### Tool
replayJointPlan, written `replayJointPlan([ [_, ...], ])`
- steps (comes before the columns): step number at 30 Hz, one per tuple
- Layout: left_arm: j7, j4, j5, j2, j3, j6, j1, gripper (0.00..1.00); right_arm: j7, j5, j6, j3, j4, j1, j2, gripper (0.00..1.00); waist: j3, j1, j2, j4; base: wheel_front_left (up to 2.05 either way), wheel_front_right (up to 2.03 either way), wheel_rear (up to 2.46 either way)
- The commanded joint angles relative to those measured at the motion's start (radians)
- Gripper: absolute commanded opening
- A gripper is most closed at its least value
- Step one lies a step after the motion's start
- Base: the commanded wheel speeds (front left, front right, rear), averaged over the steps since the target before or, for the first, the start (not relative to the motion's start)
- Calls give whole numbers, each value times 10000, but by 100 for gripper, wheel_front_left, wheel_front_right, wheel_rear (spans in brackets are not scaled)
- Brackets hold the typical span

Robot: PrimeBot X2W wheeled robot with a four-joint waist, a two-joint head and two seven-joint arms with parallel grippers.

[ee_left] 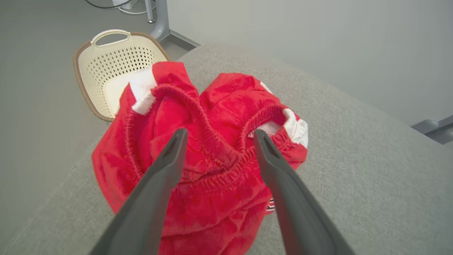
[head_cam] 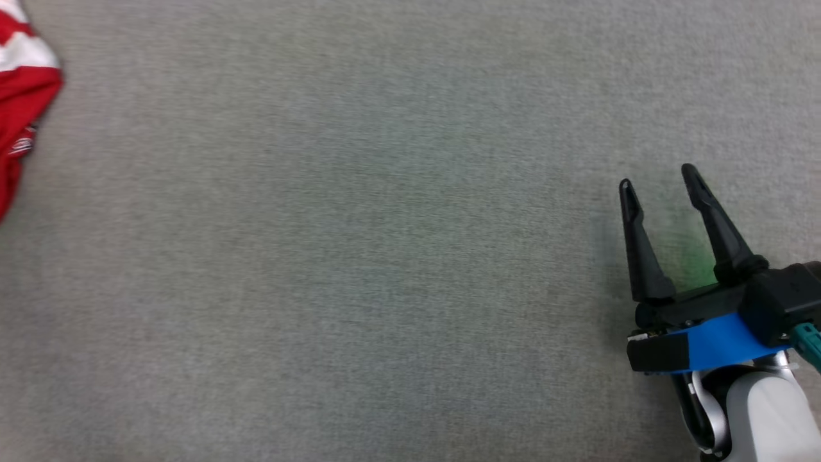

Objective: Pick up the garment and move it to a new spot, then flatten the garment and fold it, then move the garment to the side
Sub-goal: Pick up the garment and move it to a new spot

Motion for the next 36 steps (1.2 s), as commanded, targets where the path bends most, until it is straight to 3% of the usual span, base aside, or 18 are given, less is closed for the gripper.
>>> replayJointPlan([
  [1,84,244,-36,144,59,92,-227,100,-43,-25,3,-37,-102,-70,-4,100,552,-2,-1,-578,0,0,0],
  [4,183,846,-45,203,164,429,-397,100,-73,61,3,-40,-179,-22,-4,100,697,-2,-1,-797,0,0,0],
  [9,680,2071,152,296,108,1372,-467,100,-139,185,3,14,-137,-51,-4,100,682,-2,-1,-1057,0,0,0],
  [12,991,2567,161,276,31,1615,-385,100,-185,291,3,-8,-46,-45,-4,100,496,-2,-1,-1157,0,0,0],
  [13,1048,2652,50,208,66,1602,-388,50,-206,338,3,-23,-29,-23,-4,100,412,-2,-1,-1175,0,0,0],
  [15,937,2711,0,182,98,1449,-414,0,-213,390,2,-43,61,18,-4,100,212,-2,-1,-1195,0,0,0],
  [23,96,2102,449,611,-229,672,-770,0,-434,648,3,32,594,223,-4,100,-1218,-2,-1,-1017,0,0,0],
  [29,356,872,897,731,-918,383,-1367,0,-594,924,3,189,1165,438,-6,100,-2638,-2,-1,-858,0,0,0],
  [36,1418,-1706,863,45,-1891,314,-2112,0,-762,1286,3,103,1607,978,-7,100,-4280,-2,-1,-1070,0,0,0],
])
